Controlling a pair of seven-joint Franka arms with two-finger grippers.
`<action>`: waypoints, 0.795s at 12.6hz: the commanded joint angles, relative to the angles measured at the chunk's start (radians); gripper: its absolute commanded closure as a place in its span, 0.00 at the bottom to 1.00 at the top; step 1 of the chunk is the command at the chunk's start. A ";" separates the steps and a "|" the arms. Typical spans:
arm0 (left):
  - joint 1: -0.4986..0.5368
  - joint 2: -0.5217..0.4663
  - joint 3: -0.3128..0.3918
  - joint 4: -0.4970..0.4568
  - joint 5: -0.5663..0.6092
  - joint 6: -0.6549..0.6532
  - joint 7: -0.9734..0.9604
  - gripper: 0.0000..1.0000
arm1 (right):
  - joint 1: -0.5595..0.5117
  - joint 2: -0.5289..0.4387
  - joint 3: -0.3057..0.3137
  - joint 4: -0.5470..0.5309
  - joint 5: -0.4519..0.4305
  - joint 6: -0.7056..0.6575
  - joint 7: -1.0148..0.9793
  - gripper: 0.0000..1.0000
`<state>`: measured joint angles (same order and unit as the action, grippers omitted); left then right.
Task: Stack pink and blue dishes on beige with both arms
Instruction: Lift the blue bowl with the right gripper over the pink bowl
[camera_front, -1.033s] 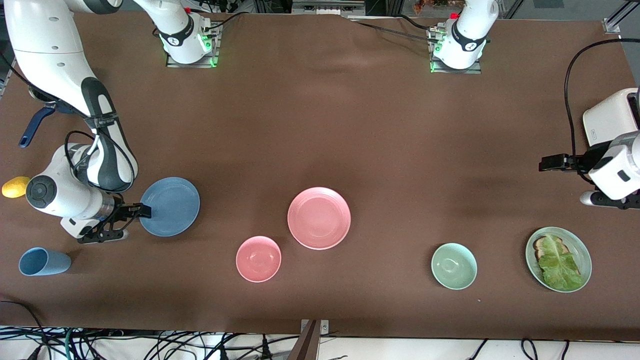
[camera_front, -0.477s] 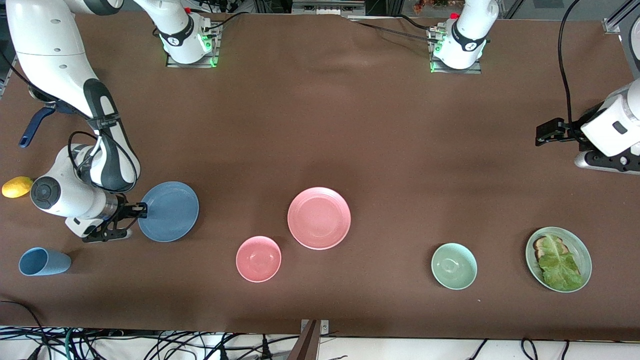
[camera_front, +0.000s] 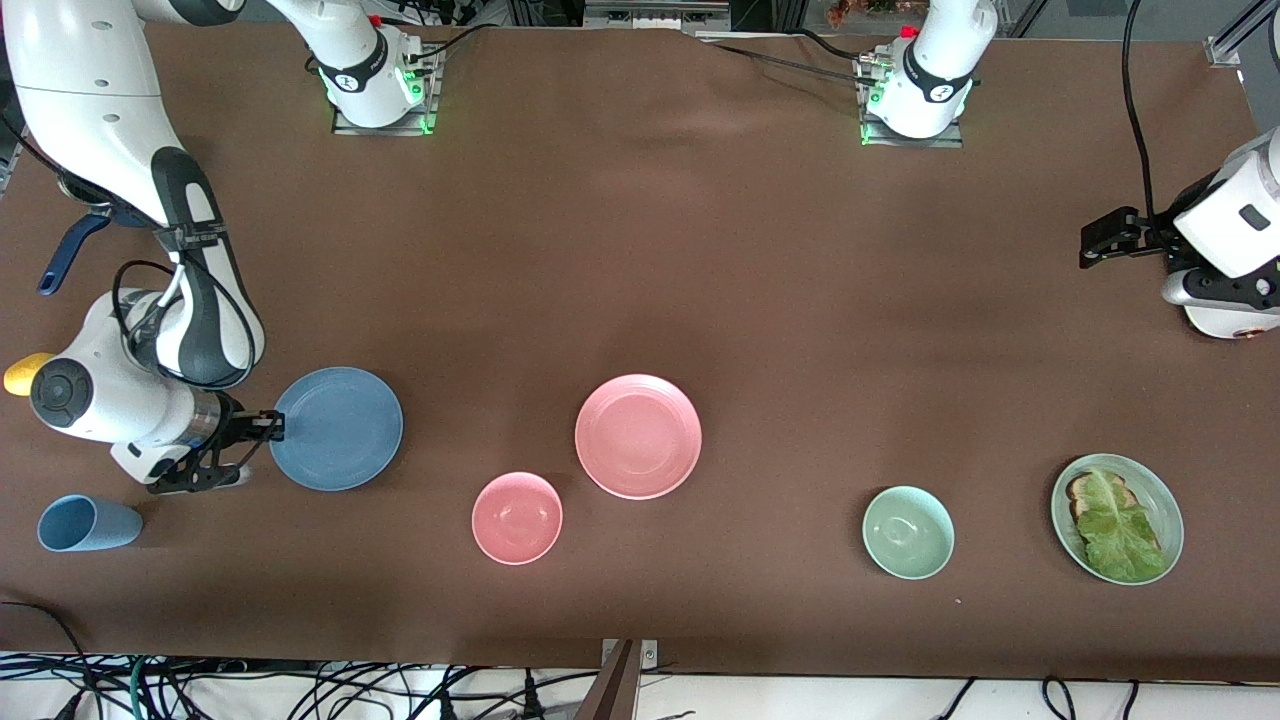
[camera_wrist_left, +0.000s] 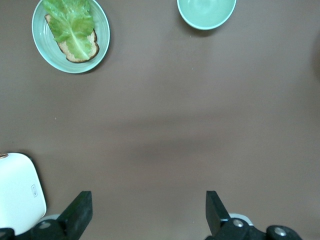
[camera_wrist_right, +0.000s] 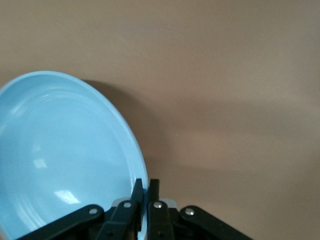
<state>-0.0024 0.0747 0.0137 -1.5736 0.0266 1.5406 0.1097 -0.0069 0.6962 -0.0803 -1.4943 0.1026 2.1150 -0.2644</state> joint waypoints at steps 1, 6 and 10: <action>0.018 -0.021 0.011 -0.031 -0.048 0.061 0.033 0.00 | -0.001 -0.009 0.013 0.078 0.054 -0.079 0.013 1.00; 0.016 -0.015 0.008 -0.025 -0.048 0.067 0.019 0.00 | 0.048 -0.043 0.057 0.155 0.100 -0.199 0.137 1.00; 0.016 -0.013 0.008 -0.023 -0.051 0.069 0.030 0.00 | 0.152 -0.035 0.070 0.253 0.097 -0.279 0.278 1.00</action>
<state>0.0122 0.0748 0.0213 -1.5802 -0.0047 1.5926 0.1154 0.1106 0.6582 -0.0115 -1.2850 0.1877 1.8796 -0.0291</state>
